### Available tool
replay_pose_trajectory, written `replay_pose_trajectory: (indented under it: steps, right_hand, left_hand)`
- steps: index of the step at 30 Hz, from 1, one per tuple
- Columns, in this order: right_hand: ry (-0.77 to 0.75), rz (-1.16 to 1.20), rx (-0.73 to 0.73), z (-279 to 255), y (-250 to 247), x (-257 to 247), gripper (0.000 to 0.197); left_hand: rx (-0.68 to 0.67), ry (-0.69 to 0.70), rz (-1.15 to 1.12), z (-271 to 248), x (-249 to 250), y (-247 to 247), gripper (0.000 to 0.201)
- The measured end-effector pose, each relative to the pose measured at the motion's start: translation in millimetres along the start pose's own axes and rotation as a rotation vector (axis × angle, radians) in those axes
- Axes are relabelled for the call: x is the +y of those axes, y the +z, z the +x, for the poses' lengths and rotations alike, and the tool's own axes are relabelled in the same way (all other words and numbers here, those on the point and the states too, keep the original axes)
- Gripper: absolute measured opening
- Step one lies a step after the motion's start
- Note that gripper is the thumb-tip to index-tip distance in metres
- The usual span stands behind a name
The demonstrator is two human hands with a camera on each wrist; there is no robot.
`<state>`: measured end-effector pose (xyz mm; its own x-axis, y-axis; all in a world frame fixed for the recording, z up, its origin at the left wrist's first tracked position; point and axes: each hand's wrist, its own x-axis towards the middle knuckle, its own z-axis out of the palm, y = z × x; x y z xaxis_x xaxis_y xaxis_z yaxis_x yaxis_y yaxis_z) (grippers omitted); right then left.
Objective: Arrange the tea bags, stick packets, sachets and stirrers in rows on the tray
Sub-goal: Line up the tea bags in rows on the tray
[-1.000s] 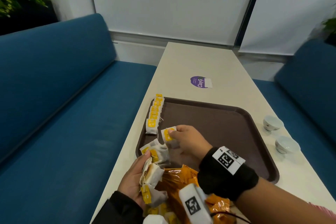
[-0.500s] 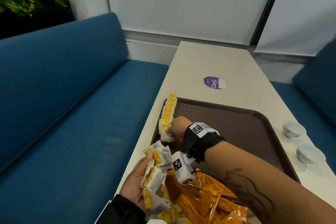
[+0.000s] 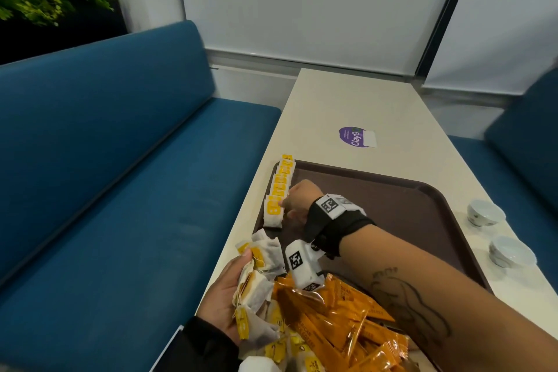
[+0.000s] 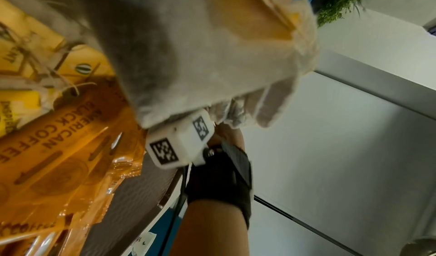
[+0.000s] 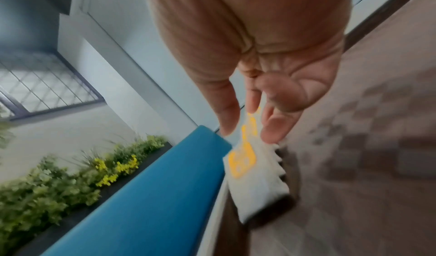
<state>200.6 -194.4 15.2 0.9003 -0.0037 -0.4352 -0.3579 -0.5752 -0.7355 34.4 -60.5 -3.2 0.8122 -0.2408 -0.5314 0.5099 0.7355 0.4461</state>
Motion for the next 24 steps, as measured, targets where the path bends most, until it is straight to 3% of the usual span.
replay_pose_trajectory:
  steps: [1, 3, 7, 10, 13, 19, 24]
  right_hand:
    - [-0.029, 0.007, 0.024, -10, -7, -2, 0.009]
    - [-0.072, 0.079, 0.012, -40, -20, -4, 0.018]
    - [-0.211, 0.038, -0.254, -120, -40, 8, 0.014]
    - [-0.329, -0.007, -0.326, -161, -39, 25, 0.015]
    - [-0.402, -0.033, -0.239, -188, -27, 39, 0.017]
    - [-0.365, -0.058, -0.090, -205, -3, 57, 0.037]
    - [-0.379, -0.040, -0.061, -214, 2, 55, 0.019]
  left_hand:
    - [-0.051, 0.013, -0.018, -2, 2, 5, 0.029]
    - [-0.155, 0.037, -0.025, -4, 6, 8, 0.024]
    - [-0.155, 0.052, 0.040, 2, 5, 7, 0.029]
    - [-0.134, 0.042, 0.026, 2, 0, 14, 0.031]
    - [-0.205, -0.022, 0.007, 1, -7, 23, 0.034]
    - [-0.249, -0.063, 0.043, 12, -20, 24, 0.054]
    - [-0.180, 0.049, 0.079, 21, -25, 17, 0.073]
